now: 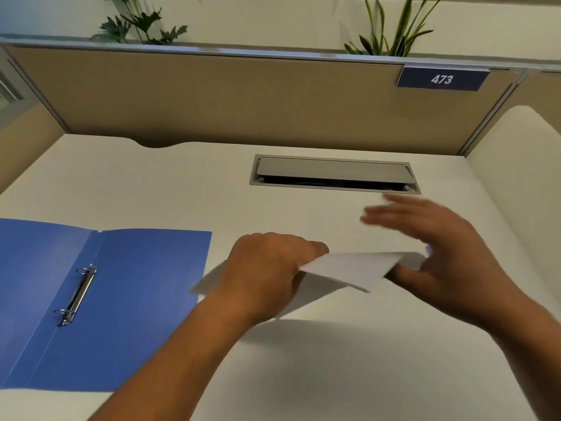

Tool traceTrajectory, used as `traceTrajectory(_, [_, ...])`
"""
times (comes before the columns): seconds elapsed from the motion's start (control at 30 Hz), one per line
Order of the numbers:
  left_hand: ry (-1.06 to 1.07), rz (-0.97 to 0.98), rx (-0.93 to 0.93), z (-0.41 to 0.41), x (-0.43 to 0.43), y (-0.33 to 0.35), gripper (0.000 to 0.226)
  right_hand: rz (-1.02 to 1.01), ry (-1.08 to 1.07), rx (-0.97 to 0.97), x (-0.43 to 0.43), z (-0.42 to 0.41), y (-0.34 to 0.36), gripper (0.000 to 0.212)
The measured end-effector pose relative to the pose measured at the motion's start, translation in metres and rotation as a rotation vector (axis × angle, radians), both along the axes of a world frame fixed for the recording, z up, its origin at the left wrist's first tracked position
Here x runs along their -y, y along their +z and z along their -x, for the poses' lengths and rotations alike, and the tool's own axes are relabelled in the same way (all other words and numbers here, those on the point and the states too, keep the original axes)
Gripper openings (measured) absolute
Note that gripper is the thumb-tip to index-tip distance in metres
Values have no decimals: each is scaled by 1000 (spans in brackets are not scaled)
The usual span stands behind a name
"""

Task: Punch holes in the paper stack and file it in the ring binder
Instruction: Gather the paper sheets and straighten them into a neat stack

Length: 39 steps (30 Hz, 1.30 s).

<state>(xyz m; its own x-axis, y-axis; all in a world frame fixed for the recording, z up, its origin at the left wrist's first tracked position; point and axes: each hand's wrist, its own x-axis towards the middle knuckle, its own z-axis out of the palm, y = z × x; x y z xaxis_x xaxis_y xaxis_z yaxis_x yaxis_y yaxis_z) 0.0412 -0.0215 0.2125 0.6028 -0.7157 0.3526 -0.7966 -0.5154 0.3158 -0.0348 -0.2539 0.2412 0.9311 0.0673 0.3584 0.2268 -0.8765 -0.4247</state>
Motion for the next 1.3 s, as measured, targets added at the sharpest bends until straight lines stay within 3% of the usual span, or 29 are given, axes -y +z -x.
traceTrajectory(0.1, [-61, 71, 66, 6, 7, 8, 30, -195, 140, -174, 4, -3, -8, 40])
traceTrajectory(0.17, [-34, 242, 111, 3, 2, 4, 38, -272, 130, -160, 4, 0, -20, 22])
traceTrajectory(0.3, [371, 524, 120, -10, -31, -20, 89, -612, -115, -145, 11, 10, -52, 21])
traceTrajectory(0.37, [507, 658, -204, -16, -46, -33, 102, -903, -163, -149, 11, 17, -64, 4])
traceTrajectory(0.4, [501, 742, -451, -18, -51, -38, 101, -1025, -178, -151, 11, 20, -71, 12])
traceTrajectory(0.43, [467, 808, -702, -19, -52, -42, 94, -1110, -184, -170, 10, 22, -78, 22])
traceTrajectory(0.5, [398, 854, -1032, -20, -52, -52, 68, -1213, -220, -175, 9, 23, -89, 16])
traceTrajectory(0.57, [398, 855, -1036, -17, -50, -60, 37, -1237, -228, -184, 5, 23, -95, 15])
traceTrajectory(0.67, [401, 899, -956, -12, -48, -70, 16, -1194, -236, -194, 2, 26, -105, 22])
traceTrajectory(0.83, [399, 755, -893, -4, -45, -90, 21, -1034, -307, -263, -1, 33, -129, 22])
traceTrajectory(0.93, [351, 706, -878, 1, -38, -93, 24, -1037, -362, -276, 0, 33, -138, 19])
traceTrajectory(1.07, [370, 726, -817, -1, -36, -90, 20, -1007, -350, -246, 1, 30, -129, 22])
traceTrajectory(1.2, [348, 800, -749, -6, -38, -84, 22, -912, -304, -126, 4, 28, -109, 43])
traceTrajectory(1.3, [352, 793, -768, -7, -37, -88, 24, -856, -243, -139, 7, 27, -106, 28])
